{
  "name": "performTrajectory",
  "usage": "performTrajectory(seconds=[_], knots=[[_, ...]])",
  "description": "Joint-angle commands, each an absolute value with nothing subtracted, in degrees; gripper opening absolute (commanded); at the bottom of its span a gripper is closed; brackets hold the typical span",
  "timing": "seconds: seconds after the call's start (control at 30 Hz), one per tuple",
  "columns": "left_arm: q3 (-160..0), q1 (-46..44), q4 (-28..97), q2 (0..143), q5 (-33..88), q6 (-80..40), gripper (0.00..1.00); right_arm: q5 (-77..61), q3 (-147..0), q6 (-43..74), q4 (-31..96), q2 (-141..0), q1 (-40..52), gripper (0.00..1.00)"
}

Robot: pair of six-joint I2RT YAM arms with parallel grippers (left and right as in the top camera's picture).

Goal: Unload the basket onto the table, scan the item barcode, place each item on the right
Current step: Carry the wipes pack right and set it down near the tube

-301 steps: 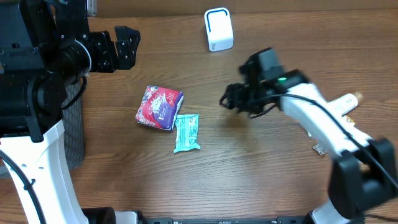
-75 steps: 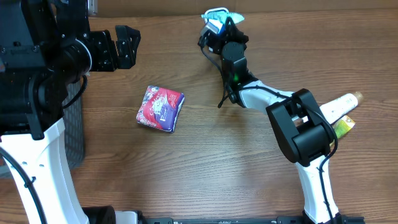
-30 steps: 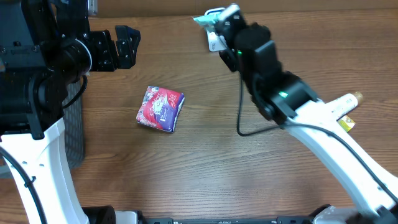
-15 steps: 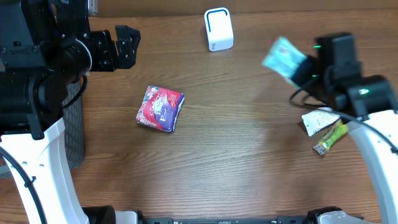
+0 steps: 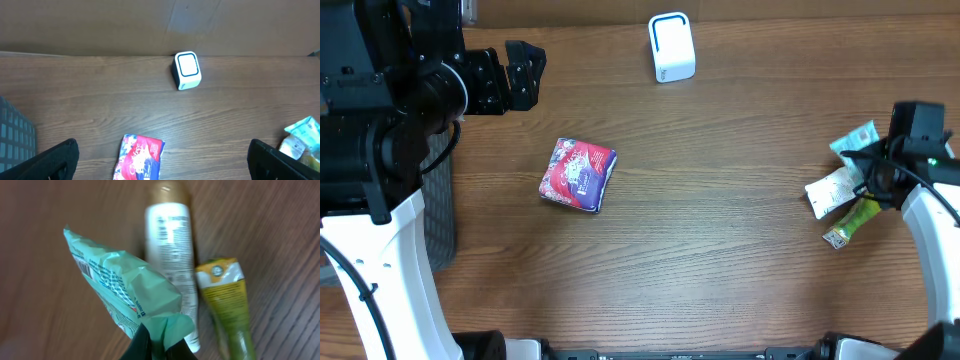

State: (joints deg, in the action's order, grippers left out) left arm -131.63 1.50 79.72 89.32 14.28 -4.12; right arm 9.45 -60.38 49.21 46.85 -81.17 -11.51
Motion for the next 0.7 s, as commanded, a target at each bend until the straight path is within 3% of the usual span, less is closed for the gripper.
performTrajectory(seconds=[0.0,0.07,0.17,0.23,0.47,0.67], knots=[[-132.20,1.48,79.53,89.67,14.17,-3.20,1.00,10.24,-56.80,49.74,44.60,-82.19,-13.26,0.04],[-132.20,1.48,79.53,89.67,14.17,-3.20,0.99,10.28,-55.99,49.23,44.69,-82.43,-13.54,0.19],[-132.20,1.48,79.50,89.67,14.17,-3.20,1.00,10.44,-55.99,47.24,44.84,-82.30,-13.58,0.52],[-132.20,1.48,79.53,89.67,14.17,-3.20,1.00,10.44,-56.38,46.00,44.99,-82.24,-13.58,0.65],[-132.20,1.48,79.53,89.67,14.17,-3.20,1.00,7.90,-64.77,39.07,51.53,-81.32,-13.39,0.69],[-132.20,1.48,79.53,89.67,14.17,-3.20,1.00,-15.59,-72.10,25.08,52.01,-80.36,-10.31,0.70]])
